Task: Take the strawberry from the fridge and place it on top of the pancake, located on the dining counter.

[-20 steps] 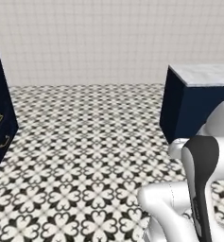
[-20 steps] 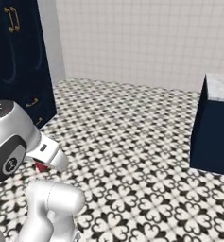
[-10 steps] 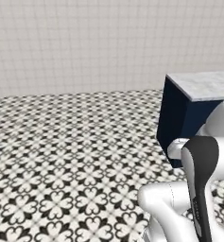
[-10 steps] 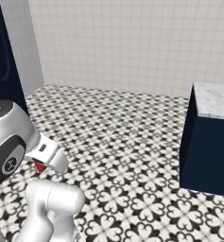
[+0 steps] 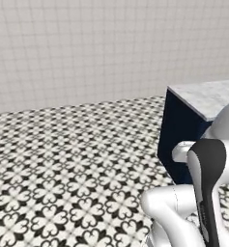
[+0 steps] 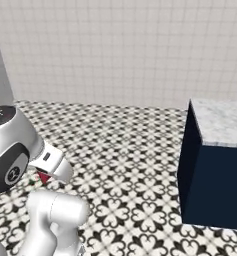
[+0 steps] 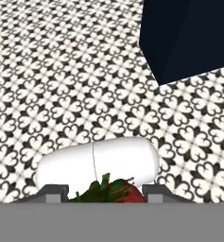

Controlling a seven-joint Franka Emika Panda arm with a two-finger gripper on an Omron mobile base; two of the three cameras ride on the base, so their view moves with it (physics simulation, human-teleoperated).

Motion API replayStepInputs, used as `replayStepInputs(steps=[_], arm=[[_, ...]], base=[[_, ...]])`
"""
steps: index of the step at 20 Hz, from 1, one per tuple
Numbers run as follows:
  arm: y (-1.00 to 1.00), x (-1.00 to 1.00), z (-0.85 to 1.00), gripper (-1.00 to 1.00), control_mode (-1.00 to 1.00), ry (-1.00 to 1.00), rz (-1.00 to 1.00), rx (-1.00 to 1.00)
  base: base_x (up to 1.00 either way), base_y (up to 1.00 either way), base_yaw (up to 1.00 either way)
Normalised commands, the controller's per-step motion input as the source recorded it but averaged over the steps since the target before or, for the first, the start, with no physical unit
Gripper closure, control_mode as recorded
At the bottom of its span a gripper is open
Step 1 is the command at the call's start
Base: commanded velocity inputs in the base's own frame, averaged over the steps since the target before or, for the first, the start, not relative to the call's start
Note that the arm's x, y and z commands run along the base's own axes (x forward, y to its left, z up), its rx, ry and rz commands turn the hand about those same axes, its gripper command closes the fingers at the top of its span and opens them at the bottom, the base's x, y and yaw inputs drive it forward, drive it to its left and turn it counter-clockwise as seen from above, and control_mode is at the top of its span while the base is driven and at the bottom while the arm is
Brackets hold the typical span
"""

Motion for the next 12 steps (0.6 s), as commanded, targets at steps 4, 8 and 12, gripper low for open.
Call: replayStepInputs(steps=[4,8,12], arm=[[0.00,0.00,0.00,1.00,1.00,0.00,0.00,0.00],[0.00,0.00,0.00,1.00,1.00,0.00,0.00,0.00],[0.00,0.00,0.00,1.00,1.00,0.00,0.00,0.00]], base=[[1.00,0.74,-0.41],[1.00,0.79,-0.41],[1.00,0.74,-0.41]])
